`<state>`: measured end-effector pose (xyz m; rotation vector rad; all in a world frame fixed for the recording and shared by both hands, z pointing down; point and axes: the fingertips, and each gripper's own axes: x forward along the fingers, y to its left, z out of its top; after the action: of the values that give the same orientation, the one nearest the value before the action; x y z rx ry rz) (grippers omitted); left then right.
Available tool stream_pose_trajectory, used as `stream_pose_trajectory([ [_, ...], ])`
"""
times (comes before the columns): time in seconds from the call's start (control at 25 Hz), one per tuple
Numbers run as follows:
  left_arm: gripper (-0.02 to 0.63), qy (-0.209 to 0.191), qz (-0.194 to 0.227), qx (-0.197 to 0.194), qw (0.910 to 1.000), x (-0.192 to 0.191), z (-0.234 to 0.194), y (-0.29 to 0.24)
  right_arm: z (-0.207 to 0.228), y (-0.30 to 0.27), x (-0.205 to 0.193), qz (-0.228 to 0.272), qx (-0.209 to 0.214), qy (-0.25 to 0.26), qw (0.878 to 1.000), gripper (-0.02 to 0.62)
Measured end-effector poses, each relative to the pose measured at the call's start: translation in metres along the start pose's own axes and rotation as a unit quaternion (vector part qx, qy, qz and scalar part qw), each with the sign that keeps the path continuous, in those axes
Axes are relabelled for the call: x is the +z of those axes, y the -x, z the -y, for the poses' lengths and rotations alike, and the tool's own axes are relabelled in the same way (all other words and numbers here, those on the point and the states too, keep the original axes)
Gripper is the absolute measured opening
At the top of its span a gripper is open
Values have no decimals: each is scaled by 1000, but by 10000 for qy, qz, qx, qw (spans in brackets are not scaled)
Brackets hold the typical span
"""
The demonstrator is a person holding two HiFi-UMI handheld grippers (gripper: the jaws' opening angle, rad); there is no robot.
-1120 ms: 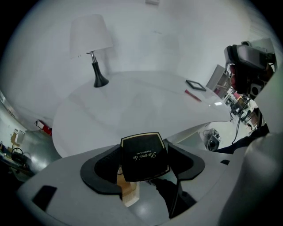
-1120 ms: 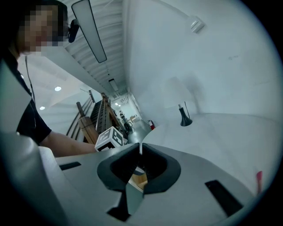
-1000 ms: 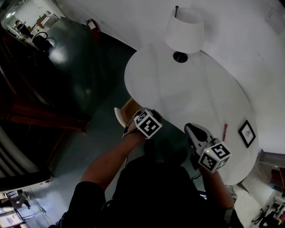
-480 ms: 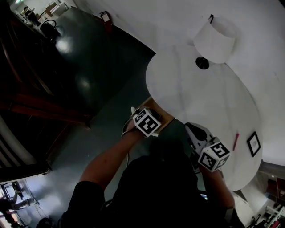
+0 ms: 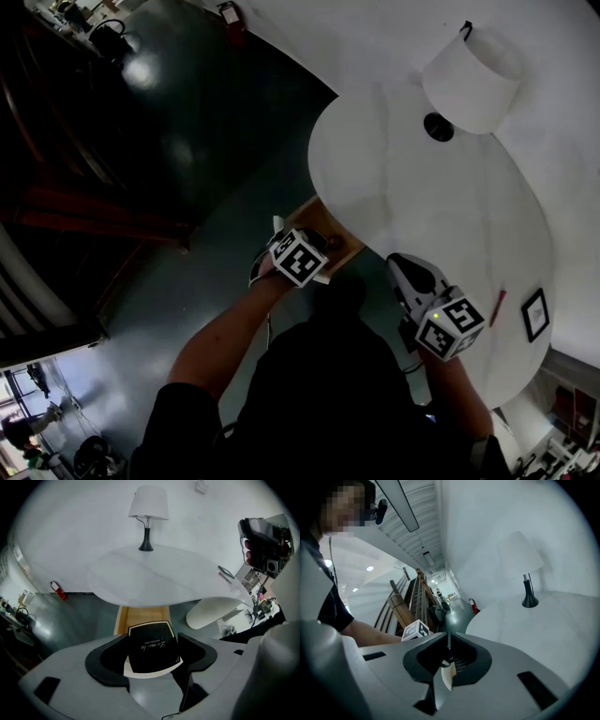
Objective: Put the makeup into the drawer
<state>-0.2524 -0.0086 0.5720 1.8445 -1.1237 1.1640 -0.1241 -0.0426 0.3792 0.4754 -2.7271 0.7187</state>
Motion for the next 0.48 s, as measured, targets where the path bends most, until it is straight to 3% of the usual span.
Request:
stream_pose_trajectory([
  [0.24,342,162,-117,16,9998,-9,-11,-22,10,-5,-15,-77,-10,-136,9999,18],
  [0.48,342,45,-115,-8,9999,-12,-25,-43,18,-14,-33,-281,-72,-193,9994,18],
])
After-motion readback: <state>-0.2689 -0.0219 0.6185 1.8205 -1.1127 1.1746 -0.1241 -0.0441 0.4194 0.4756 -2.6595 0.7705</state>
